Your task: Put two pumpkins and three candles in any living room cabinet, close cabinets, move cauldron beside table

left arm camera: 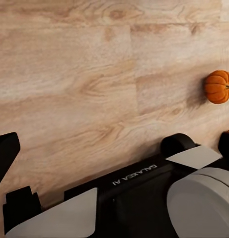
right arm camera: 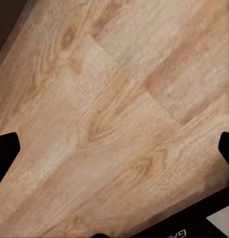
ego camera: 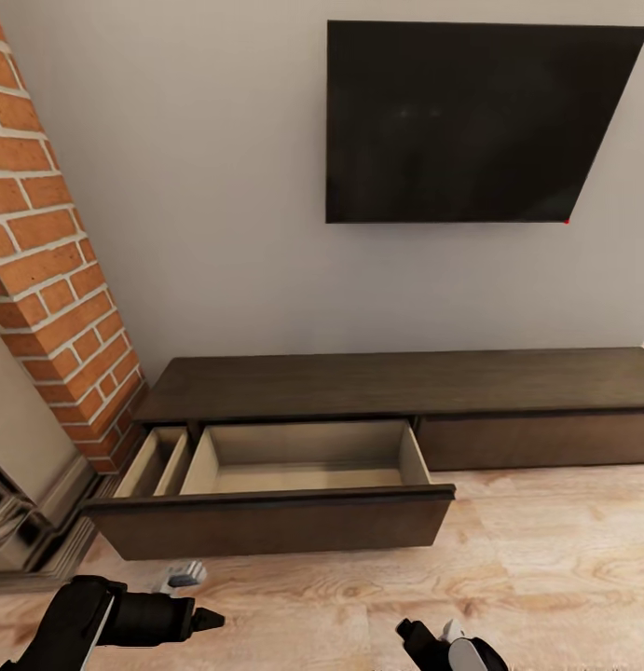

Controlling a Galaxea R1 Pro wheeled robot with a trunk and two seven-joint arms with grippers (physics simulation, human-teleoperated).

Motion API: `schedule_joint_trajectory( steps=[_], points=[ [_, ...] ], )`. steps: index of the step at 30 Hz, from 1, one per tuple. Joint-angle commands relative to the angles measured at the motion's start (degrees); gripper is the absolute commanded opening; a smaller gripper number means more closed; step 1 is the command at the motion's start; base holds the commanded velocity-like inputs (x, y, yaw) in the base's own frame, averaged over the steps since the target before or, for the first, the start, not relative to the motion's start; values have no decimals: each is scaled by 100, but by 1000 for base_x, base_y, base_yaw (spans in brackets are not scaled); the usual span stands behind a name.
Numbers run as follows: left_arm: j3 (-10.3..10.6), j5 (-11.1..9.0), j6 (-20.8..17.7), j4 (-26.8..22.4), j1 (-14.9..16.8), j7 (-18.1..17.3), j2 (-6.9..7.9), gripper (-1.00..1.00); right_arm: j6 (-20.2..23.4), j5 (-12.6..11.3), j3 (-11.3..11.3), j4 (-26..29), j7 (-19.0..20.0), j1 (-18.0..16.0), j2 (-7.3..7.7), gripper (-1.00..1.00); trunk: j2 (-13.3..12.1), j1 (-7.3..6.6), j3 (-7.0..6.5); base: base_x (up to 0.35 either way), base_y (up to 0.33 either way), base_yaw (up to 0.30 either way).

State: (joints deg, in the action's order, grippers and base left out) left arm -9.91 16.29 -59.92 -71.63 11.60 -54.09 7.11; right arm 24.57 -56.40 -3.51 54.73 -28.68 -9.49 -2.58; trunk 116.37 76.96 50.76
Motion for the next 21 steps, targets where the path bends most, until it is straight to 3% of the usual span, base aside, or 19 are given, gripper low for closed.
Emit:
schedule_joint_trajectory(
  steps=[1,5,12,21],
  points=[
    [-1,-1,1,-2,0,27,-9,100,1,-7,0,1,1,0,1,100,0,0,0,0,0,-218],
    [-4,-36,-3,-56,0,57,-29,100,3,-17,6,-11,2,0,3,100,0,0,0,0,-33,-256],
    [20,1,-5,-94,0,77,-254,100,4,-20,-4,-23,2,0,3,100,0,0,0,-33,-170,-281],
    [15,8,-2,-97,0,79,-285,100,-5,-16,-11,-32,3,0,1,100,0,0,0,25,-57,-285]
  ],
)
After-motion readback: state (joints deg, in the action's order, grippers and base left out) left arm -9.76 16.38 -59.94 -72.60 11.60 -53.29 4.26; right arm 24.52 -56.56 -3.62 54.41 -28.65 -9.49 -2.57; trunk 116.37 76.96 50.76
